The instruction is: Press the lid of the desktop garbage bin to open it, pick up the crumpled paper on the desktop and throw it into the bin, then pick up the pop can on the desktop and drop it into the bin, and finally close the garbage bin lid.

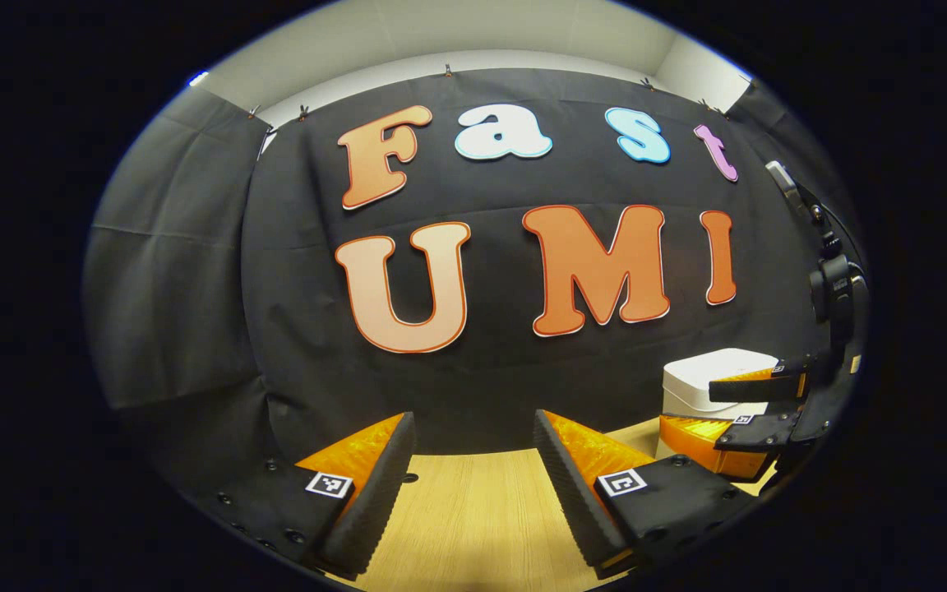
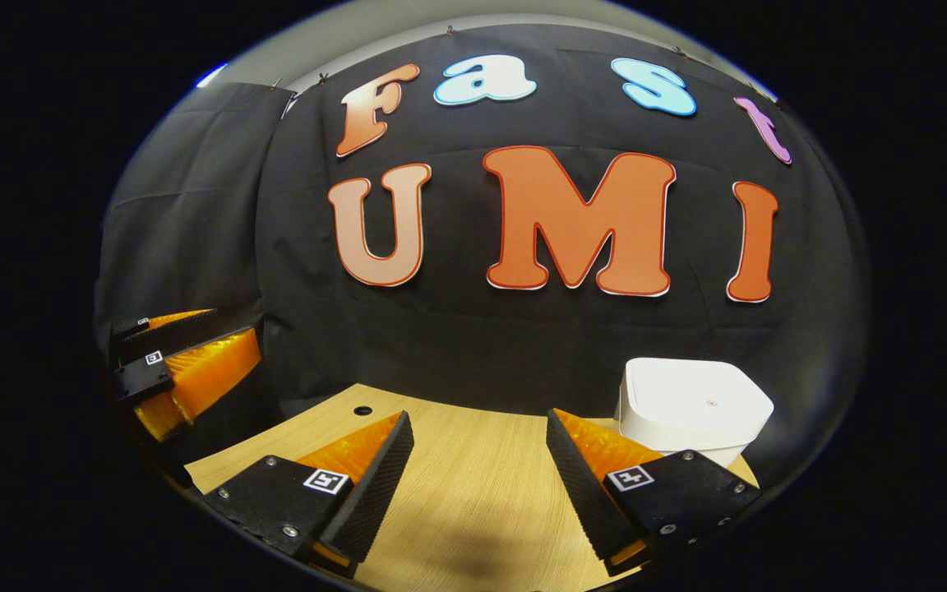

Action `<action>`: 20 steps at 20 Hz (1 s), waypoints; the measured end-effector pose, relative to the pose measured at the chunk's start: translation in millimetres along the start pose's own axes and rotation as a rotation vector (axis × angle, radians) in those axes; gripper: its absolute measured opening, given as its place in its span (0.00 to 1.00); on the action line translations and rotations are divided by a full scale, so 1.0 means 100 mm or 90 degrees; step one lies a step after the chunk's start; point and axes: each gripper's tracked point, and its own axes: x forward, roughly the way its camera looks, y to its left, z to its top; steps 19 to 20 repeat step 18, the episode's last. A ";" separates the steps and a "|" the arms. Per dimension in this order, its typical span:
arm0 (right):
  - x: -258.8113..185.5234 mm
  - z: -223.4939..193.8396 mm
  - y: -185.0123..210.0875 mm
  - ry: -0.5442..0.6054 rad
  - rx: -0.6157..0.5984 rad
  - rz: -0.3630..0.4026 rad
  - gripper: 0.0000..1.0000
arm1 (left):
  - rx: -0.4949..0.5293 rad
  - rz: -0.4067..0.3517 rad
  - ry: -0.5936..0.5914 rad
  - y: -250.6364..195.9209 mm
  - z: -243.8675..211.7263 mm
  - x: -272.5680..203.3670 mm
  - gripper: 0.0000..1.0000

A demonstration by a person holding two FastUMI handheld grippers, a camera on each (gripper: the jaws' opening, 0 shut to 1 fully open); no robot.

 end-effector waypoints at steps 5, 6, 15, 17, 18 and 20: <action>-0.03 0.00 0.03 -0.002 0.001 -0.024 0.98 | 0.003 -0.011 -0.004 0.12 -0.03 -0.03 0.93; -0.03 0.00 0.05 -0.003 0.002 -0.027 0.98 | 0.004 -0.013 -0.005 0.15 -0.04 -0.03 0.93; -0.02 0.00 0.16 0.009 -0.010 -0.061 0.98 | -0.004 -0.020 -0.003 0.37 -0.14 -0.02 0.93; -0.01 -0.01 0.17 0.017 -0.017 -0.067 0.98 | -0.008 -0.021 0.001 0.39 -0.17 -0.01 0.93; -0.01 -0.01 0.17 0.020 -0.015 -0.070 0.98 | -0.013 -0.025 0.002 0.39 -0.17 0.00 0.93; -0.01 -0.01 0.17 0.020 -0.015 -0.070 0.98 | -0.013 -0.025 0.002 0.39 -0.17 0.00 0.93</action>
